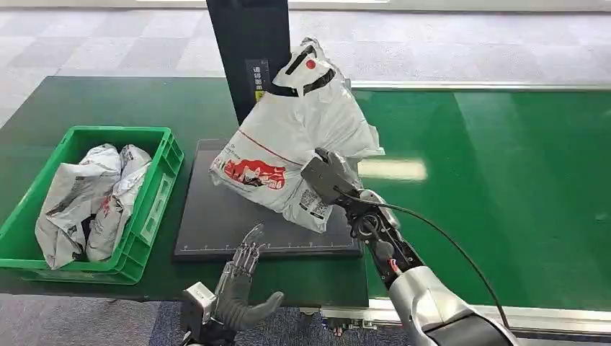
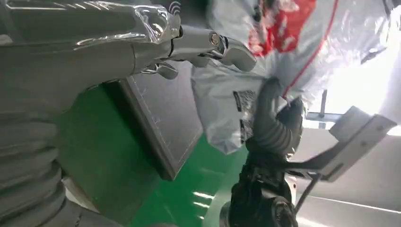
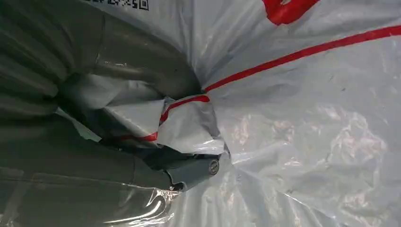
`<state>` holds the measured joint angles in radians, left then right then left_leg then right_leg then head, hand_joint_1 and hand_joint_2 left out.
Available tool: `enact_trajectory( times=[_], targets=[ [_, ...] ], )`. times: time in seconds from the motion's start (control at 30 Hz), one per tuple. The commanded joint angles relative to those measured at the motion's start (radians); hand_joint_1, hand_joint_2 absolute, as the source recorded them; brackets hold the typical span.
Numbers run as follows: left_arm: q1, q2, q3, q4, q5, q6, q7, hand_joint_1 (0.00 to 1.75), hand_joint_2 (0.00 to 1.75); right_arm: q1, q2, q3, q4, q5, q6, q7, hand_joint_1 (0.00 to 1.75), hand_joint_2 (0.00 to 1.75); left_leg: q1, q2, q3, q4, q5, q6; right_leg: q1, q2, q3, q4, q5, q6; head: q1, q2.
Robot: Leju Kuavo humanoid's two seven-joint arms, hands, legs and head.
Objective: Moved the parcel from conveyor to table for the left to box.
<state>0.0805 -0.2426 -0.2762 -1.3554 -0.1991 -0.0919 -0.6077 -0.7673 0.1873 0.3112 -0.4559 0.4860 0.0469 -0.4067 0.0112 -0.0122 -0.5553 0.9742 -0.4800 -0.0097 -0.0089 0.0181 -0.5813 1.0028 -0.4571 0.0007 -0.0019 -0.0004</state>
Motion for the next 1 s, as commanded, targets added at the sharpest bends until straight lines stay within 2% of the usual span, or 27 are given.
enact_trajectory(
  times=[0.03,0.23,0.27,0.3,0.33,0.6,0.67,0.83,1.0],
  targets=[
    [-0.016,0.034,-0.007,0.036,0.006,-0.01,0.008,0.0,1.75,-0.023,-0.015,0.135,0.086,-0.009,0.017,0.022,1.75,1.75,0.0,0.001,0.001,-0.001,0.0,0.0,0.0,-0.001,0.001,-0.001,0.0,0.0,0.0,0.0],
    [-0.011,0.033,-0.011,0.037,0.02,0.01,0.0,0.0,1.75,-0.042,-0.007,0.167,0.096,-0.021,0.052,0.045,1.75,1.75,0.0,0.001,0.002,-0.001,0.0,0.0,0.0,-0.001,0.001,-0.001,0.0,0.0,0.0,0.0],
    [-0.009,0.032,-0.011,0.034,0.02,0.013,0.001,0.0,1.75,-0.044,-0.007,0.169,0.096,-0.022,0.052,0.046,1.69,1.75,0.0,0.001,0.002,-0.001,0.0,0.0,0.0,-0.001,0.001,-0.001,0.0,0.0,0.0,0.0],
    [-0.003,0.032,-0.012,0.026,0.02,0.016,0.001,0.0,1.75,-0.049,-0.005,0.17,0.096,-0.026,0.055,0.05,0.58,1.75,0.0,0.001,0.001,0.0,0.0,0.0,0.0,0.0,0.0,0.0,0.0,0.0,0.0,0.0],
    [0.001,0.034,-0.015,0.019,0.021,0.02,0.004,0.0,1.75,-0.051,-0.004,0.169,0.096,-0.04,0.059,0.051,0.0,1.75,0.0,0.002,0.001,-0.001,0.0,0.0,0.0,-0.001,0.001,-0.001,0.0,0.0,0.0,0.0],
    [0.004,0.04,-0.021,0.02,0.025,0.028,0.007,0.0,1.75,-0.038,-0.023,0.156,0.035,-0.115,0.03,-0.007,0.0,1.75,0.0,0.001,0.0,0.0,0.0,0.0,0.0,-0.001,0.0,0.0,0.0,0.0,0.0,0.0],
    [0.002,0.041,-0.022,0.024,0.027,0.032,0.003,0.0,1.75,-0.005,-0.033,0.125,-0.031,-0.187,0.016,-0.086,0.0,1.75,0.0,0.001,0.001,0.0,0.0,0.0,0.0,-0.002,0.001,-0.001,0.0,0.0,0.0,0.0],
    [0.003,0.043,-0.021,0.026,0.03,0.039,-0.005,0.0,1.75,0.093,-0.079,0.096,-0.22,-0.335,0.031,-0.179,0.0,1.75,0.0,-0.002,0.001,-0.001,0.001,0.0,0.0,-0.004,0.002,-0.002,0.0,0.0,0.0,0.0],
    [0.011,0.047,-0.016,0.017,0.03,0.041,-0.008,0.0,1.75,0.201,-0.104,0.093,-0.411,-0.414,0.033,-0.191,0.0,1.75,0.0,-0.001,0.001,-0.001,0.0,0.0,0.0,-0.004,0.002,-0.002,0.0,0.0,0.0,0.0]
  ],
)
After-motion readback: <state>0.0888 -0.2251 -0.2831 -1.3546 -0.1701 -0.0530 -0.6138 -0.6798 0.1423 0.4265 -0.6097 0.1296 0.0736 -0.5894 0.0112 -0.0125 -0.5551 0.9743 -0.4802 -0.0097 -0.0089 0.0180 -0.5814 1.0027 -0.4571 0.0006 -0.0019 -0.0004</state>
